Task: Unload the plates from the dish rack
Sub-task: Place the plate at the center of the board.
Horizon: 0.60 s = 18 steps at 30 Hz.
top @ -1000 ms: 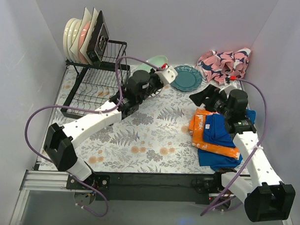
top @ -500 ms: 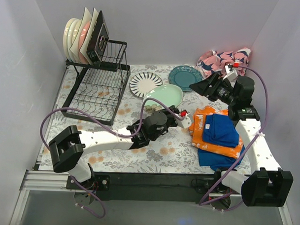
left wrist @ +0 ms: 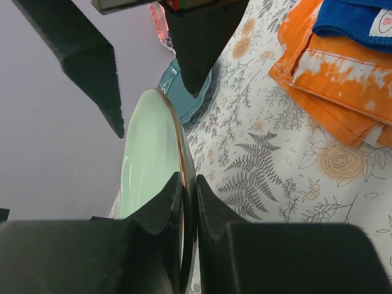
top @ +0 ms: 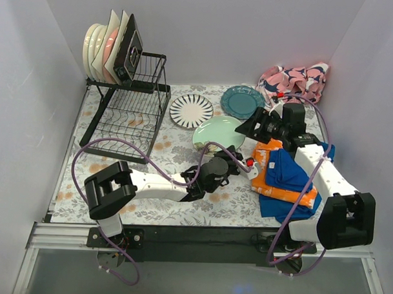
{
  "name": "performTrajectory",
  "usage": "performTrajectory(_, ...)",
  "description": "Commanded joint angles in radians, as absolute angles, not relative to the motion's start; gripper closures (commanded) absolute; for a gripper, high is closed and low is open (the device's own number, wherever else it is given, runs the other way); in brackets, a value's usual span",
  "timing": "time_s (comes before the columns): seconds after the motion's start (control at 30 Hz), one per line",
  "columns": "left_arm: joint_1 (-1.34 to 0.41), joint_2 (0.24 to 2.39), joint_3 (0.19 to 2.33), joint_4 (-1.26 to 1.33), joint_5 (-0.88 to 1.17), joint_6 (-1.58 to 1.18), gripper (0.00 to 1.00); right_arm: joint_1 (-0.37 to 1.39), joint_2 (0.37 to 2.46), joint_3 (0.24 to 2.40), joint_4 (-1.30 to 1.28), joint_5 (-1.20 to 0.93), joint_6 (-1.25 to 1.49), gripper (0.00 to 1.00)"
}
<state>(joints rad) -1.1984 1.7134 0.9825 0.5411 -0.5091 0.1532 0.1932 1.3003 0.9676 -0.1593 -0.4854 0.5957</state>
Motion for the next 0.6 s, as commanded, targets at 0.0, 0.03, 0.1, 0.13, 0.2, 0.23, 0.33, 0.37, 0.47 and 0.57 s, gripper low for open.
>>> performTrajectory(0.0, -1.203, 1.667, 0.977, 0.709, -0.540, 0.204, 1.00, 0.204, 1.312, 0.936, -0.068, -0.532, 0.620, 0.28)
performTrajectory(0.03, -1.203, 1.670, 0.970, 0.724, -0.543, 0.206, 1.00, 0.204, 1.316, 0.928, -0.055, -0.544, 0.629, 0.33)
performTrajectory(0.1, -1.203, 1.671, 0.959, 0.733, -0.542, 0.215, 1.00, 0.203, 1.319, 0.913, -0.032, -0.572, 0.652, 0.35)
performTrajectory(0.13, -1.204, 1.671, 0.944, 0.751, -0.538, 0.219, 1.00, 0.204, 1.319, 0.907, -0.022, -0.584, 0.658, 0.37)
performTrajectory(0.2, -1.206, 1.675, 0.933, 0.761, -0.535, 0.229, 1.00, 0.206, 1.321, 0.884, 0.020, -0.603, 0.681, 0.39)
performTrajectory(0.23, -1.206, 1.681, 0.930, 0.771, -0.537, 0.229, 1.00, 0.207, 1.324, 0.876, 0.031, -0.618, 0.690, 0.41)
performTrajectory(0.33, -1.207, 1.681, 0.908, 0.796, -0.528, 0.216, 1.00, 0.206, 1.336, 0.848, 0.067, -0.633, 0.712, 0.55)
performTrajectory(0.37, -1.207, 1.680, 0.902, 0.799, -0.528, 0.215, 1.00, 0.207, 1.339, 0.842, 0.077, -0.641, 0.716, 0.60)
performTrajectory(0.47, -1.210, 1.686, 0.896, 0.810, -0.537, 0.215, 1.00, 0.207, 1.354, 0.813, 0.130, -0.678, 0.747, 0.85)
performTrajectory(0.57, -1.212, 1.687, 0.891, 0.802, -0.551, 0.193, 1.00, 0.206, 1.356, 0.802, 0.156, -0.681, 0.767, 0.99)
